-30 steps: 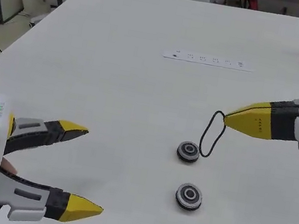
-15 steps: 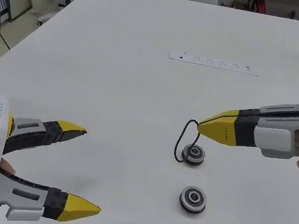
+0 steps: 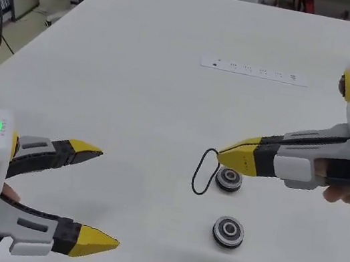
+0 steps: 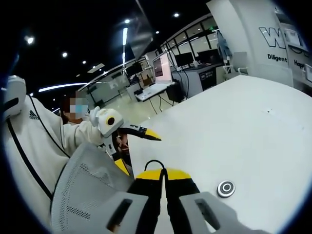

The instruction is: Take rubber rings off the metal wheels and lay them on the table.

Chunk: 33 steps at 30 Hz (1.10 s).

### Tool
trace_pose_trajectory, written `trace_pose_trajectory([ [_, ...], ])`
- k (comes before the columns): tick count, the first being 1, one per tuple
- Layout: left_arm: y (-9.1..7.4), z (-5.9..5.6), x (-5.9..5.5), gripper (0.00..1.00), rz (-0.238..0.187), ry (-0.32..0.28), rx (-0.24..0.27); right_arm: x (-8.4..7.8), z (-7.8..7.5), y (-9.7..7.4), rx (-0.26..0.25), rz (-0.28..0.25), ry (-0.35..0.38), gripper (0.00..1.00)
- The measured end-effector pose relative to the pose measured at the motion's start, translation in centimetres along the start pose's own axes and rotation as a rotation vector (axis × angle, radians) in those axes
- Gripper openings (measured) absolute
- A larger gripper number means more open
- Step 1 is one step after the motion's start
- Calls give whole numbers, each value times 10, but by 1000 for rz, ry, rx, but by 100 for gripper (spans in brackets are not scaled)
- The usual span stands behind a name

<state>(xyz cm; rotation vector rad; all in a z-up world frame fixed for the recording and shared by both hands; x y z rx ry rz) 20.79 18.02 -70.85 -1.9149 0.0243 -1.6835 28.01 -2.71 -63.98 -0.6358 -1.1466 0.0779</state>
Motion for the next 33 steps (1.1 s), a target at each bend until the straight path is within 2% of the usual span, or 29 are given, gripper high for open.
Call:
trace_pose_trajectory([
  [9,5,0,-3,80,-3,-10,-6,-11,-6,14,-4,28,13,0],
  [17,13,2,-7,80,6,-11,-7,-30,-5,31,-41,87,-44,0],
  [24,18,1,-10,79,13,-14,-21,-44,0,44,-46,144,-84,0],
  [33,20,4,-12,79,17,-29,-10,-54,-3,57,-58,159,-64,0],
])
Point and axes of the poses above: the centre of the closed fingertips' face, and the gripper's own axes: y roughly forward along the fingers, z roughly to its left, x roughly out of its top, the point moved 7 cm from there along -y, roughly backward along the fingers, and after that the axes turned 10 degrees about -x, right-handed, at the moved point
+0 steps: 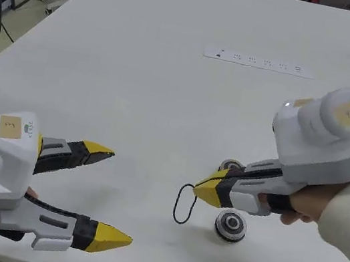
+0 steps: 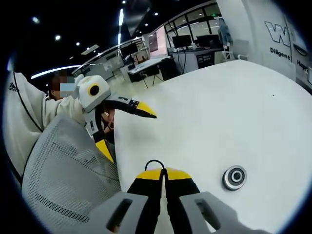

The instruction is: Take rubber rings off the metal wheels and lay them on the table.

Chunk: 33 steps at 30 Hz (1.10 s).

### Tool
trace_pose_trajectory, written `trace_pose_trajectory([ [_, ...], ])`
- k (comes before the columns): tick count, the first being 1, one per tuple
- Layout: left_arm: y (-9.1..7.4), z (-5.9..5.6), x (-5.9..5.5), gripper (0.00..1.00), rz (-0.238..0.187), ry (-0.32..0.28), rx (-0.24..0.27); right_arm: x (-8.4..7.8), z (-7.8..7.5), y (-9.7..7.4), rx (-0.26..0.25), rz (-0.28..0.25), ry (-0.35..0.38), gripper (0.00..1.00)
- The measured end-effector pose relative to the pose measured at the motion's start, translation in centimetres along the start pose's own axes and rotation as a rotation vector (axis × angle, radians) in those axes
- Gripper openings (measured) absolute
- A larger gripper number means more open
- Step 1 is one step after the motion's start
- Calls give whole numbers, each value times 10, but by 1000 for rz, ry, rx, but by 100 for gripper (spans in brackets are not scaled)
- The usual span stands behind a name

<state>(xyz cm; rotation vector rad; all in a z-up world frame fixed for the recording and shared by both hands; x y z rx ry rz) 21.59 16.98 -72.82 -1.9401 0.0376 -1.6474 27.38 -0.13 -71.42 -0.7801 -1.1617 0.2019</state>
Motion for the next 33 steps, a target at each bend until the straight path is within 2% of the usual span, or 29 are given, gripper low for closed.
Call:
trace_pose_trajectory([
  [1,1,0,0,79,0,-1,0,-2,1,2,14,3,14,0],
  [5,2,-1,-2,79,9,-4,-2,-7,-3,9,8,15,43,0],
  [17,5,-5,-5,78,28,-7,-11,-24,-9,18,-40,33,82,0],
  [22,4,-5,-5,77,30,-8,-10,-29,-14,22,-76,31,70,1],
  [29,2,-6,-6,77,34,-11,-6,-33,-13,23,-69,44,65,4],
  [33,1,-6,-7,76,40,-8,-3,-33,-14,22,-81,45,44,6],
])
Point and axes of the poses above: the centre of the closed fingertips' face, and the gripper's own axes: y roughly forward along the fingers, z roughly to its left, x roughly out of its top, the point moved 7 cm from there along -y, roughly backward along the fingers, and after that the axes turned 10 degrees about -x, right-handed, at the moved point
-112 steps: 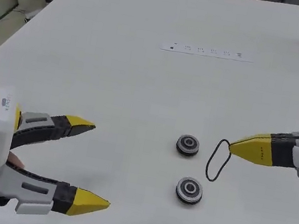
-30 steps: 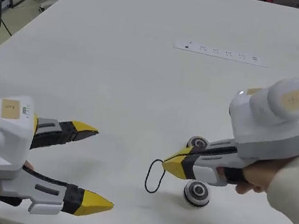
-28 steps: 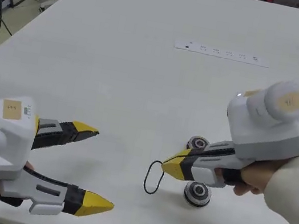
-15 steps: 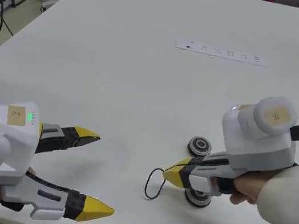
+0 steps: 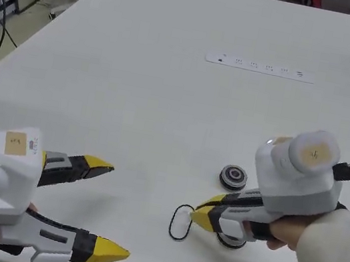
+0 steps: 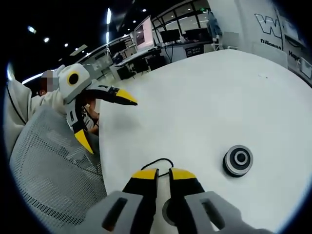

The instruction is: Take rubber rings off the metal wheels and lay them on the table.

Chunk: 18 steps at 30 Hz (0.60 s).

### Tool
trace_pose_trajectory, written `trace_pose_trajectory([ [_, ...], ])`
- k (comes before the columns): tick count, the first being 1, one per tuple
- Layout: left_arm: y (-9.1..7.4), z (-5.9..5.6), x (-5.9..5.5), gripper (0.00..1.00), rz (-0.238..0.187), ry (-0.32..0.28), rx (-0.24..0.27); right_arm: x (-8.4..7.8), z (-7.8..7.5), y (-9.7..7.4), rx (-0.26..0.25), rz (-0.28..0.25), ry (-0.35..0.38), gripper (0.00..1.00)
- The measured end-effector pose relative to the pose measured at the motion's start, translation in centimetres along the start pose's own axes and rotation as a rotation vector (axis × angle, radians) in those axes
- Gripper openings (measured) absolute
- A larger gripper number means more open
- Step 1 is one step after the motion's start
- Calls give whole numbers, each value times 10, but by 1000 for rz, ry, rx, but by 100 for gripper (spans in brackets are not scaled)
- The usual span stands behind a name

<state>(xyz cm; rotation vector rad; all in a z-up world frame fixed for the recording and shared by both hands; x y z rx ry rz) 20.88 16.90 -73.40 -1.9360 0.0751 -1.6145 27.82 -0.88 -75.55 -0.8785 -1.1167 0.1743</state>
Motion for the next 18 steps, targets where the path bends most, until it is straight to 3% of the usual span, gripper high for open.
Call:
trace_pose_trajectory([
  [9,-3,0,3,76,3,8,8,9,-9,-15,-12,-33,13,7],
  [18,-2,-2,6,76,6,14,2,11,-8,-33,-5,-56,-6,9],
])
Point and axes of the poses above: the centre of the closed fingertips' face, and the gripper's own axes: y roughly forward along the fingers, z roughly to its left, x roughly out of its top, the point moved 7 cm from there along -y, roughly backward along the fingers, and after that the axes turned 10 degrees about -x, right-handed, at the moved point
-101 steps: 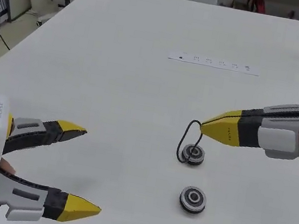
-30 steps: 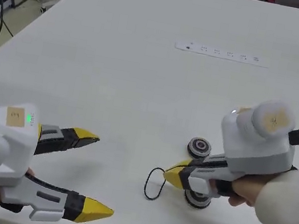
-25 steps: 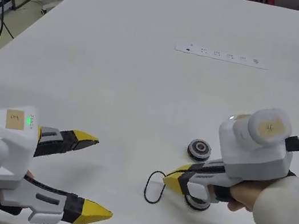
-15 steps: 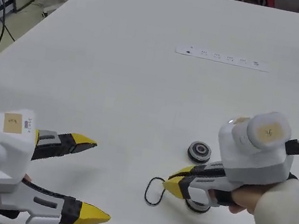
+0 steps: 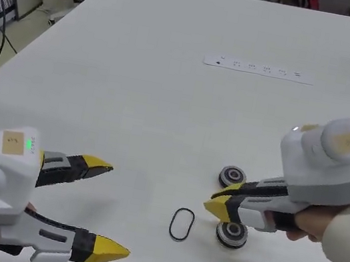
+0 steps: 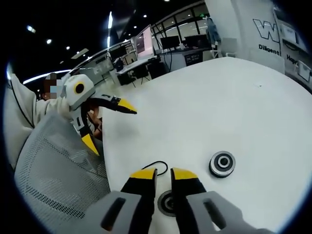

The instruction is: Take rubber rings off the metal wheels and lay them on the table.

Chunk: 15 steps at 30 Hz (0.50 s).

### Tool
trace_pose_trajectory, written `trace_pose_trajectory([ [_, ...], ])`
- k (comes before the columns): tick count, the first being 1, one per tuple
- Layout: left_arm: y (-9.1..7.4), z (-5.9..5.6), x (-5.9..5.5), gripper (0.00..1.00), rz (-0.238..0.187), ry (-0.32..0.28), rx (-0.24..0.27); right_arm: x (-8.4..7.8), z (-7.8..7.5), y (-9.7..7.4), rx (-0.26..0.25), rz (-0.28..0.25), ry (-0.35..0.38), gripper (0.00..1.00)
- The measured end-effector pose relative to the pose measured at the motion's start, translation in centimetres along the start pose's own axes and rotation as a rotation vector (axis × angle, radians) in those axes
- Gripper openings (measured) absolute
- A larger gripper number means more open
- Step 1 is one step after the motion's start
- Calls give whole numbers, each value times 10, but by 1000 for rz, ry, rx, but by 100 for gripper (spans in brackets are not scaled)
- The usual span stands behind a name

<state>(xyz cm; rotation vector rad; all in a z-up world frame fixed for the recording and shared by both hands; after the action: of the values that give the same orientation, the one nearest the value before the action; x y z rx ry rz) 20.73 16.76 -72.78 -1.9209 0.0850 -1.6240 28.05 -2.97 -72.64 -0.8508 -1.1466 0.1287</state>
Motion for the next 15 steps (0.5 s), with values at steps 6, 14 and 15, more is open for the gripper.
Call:
trace_pose_trajectory([
  [6,1,0,3,75,-1,5,-7,-2,-10,-15,-12,-9,-27,10],
  [14,3,1,9,74,-1,14,-19,-11,-29,-38,-52,-21,-2,13],
  [15,3,1,9,74,0,14,-20,-13,-30,-40,-53,-19,-1,14],
])
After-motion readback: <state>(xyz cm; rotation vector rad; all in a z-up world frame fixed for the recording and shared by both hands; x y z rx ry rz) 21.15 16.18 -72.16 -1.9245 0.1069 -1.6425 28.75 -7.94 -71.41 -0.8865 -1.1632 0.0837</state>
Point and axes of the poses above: the centre of the closed fingertips' face, and the gripper's own axes: y roughly forward along the fingers, z roughly to its left, x roughly out of its top, the point moved 7 cm from there along -y, roughly backward along the fingers, and after that the axes turned 10 degrees about -x, right-handed, at the moved point
